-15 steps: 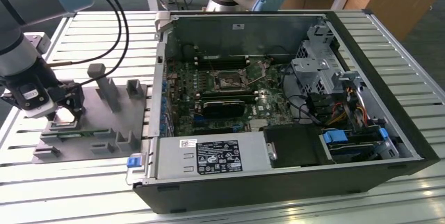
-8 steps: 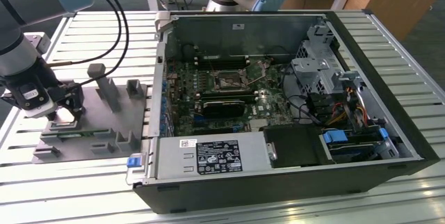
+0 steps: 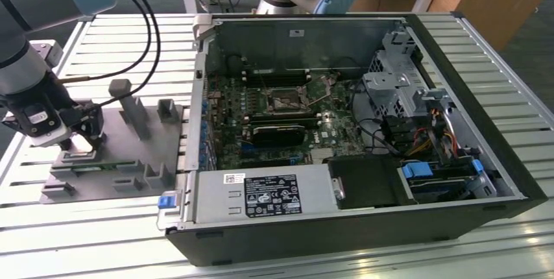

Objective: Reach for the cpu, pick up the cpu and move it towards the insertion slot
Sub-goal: 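Pick up the cpu and move it towards the insertion slot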

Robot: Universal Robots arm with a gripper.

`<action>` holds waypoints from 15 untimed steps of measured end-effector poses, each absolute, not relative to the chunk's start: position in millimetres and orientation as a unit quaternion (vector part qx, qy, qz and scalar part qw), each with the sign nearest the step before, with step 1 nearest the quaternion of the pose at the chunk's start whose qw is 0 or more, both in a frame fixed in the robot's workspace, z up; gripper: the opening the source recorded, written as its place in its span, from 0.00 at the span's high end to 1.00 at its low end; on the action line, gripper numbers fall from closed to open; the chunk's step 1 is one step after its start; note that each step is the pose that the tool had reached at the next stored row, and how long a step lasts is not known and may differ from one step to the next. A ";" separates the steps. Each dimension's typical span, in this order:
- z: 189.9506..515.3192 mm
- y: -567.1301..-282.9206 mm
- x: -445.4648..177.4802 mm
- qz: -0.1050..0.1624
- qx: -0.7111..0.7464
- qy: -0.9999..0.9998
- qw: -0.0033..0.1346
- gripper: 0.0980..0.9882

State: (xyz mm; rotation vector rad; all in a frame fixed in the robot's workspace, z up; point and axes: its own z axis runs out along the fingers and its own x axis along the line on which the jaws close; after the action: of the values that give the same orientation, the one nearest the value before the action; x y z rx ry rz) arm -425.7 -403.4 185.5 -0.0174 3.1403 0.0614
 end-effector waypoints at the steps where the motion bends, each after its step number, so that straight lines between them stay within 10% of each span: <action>1: 186.6 -403.4 -425.7 0.020 -0.006 1.000 0.000 0.51; 15: 208.0 -403.4 -425.7 0.019 -0.006 1.000 0.000 0.51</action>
State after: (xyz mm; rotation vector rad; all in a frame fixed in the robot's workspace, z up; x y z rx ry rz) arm -425.7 -403.4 208.0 -0.0175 3.1406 0.0612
